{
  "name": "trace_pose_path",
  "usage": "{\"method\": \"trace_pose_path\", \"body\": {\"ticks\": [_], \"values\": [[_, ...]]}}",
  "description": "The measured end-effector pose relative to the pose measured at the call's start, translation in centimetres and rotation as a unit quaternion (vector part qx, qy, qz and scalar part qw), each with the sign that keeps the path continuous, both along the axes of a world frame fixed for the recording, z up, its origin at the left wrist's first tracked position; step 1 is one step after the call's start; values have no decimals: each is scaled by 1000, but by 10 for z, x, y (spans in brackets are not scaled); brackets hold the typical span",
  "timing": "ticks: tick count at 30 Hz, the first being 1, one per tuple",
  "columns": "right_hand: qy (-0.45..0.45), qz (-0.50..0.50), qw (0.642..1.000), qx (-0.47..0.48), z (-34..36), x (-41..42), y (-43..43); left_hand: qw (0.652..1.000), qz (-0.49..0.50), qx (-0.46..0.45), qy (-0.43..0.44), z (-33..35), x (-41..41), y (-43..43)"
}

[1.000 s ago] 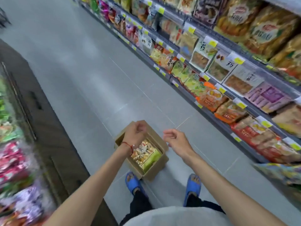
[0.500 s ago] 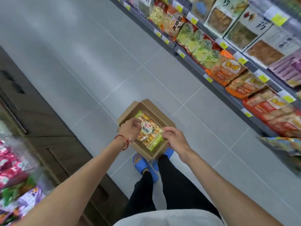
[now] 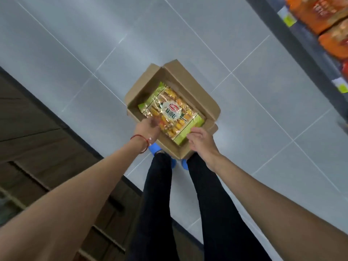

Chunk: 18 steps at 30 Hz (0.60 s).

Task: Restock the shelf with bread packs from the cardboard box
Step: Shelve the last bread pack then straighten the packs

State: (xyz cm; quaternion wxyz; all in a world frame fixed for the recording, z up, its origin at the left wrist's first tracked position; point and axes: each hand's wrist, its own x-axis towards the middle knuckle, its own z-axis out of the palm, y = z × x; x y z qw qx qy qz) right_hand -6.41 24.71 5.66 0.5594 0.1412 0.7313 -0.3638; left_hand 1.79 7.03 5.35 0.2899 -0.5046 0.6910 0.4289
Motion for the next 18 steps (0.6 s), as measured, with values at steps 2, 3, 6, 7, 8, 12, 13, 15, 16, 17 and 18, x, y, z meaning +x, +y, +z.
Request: {"method": "trace_pose_path", "body": {"ticks": [2,3,6,7,8,12,13,15,16,17,18], "values": [[-4,-19,1000,24,-44,4,-5,1000,-28,-2,-10,-42,3,-9],[-4,-32,999,37,-69,6,-8,999,-45,-10,-7,-65,5,-15],[13,-63,995,83,-138,9,-18,996,-87,-33,3,-134,3,-35],[22,-76,992,102,-160,9,-22,994,-98,-38,5,-158,1,-42],[31,-88,988,120,-182,10,-25,992,-114,-45,7,-182,-2,-49],[27,-115,976,184,-265,15,-33,985,-144,-90,-19,-275,-14,-72],[16,-135,971,196,-284,18,-34,986,-135,-98,-27,-295,-16,-76],[4,-170,959,228,-322,25,-33,987,-112,-109,-39,-330,-20,-81],[-3,-183,953,241,-336,26,-34,988,-98,-111,-44,-344,-21,-82],[-16,-195,949,246,-349,28,-35,990,-83,-109,-45,-357,-21,-84],[-32,-204,948,242,-359,29,-37,990,-78,-104,-46,-368,-20,-87]]}}
